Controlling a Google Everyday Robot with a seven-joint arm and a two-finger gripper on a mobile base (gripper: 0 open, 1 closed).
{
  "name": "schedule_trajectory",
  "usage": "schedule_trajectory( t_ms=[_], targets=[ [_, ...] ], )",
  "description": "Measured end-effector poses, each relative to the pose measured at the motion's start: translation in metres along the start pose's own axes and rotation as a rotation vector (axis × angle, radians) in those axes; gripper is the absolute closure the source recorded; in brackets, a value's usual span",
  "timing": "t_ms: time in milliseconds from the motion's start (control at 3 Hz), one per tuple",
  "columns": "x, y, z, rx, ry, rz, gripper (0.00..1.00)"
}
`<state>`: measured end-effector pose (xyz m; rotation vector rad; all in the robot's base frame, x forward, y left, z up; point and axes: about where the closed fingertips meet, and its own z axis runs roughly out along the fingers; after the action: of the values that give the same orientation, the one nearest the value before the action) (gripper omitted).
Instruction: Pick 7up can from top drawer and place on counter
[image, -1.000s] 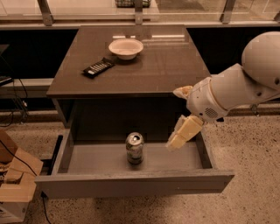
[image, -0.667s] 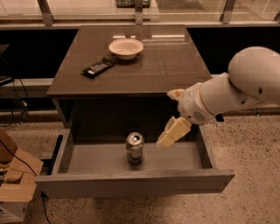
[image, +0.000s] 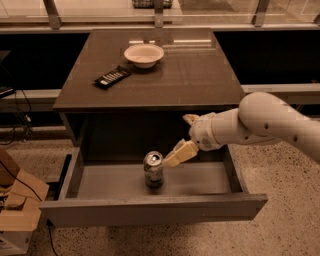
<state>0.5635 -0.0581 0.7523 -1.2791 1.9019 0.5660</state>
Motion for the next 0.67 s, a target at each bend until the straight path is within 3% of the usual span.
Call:
schedule_trajectory(
  t_ms=[667],
  targets=[
    [0.038, 0.017, 0.054, -0.073, -0.046, 0.127, 0.00]
  ],
)
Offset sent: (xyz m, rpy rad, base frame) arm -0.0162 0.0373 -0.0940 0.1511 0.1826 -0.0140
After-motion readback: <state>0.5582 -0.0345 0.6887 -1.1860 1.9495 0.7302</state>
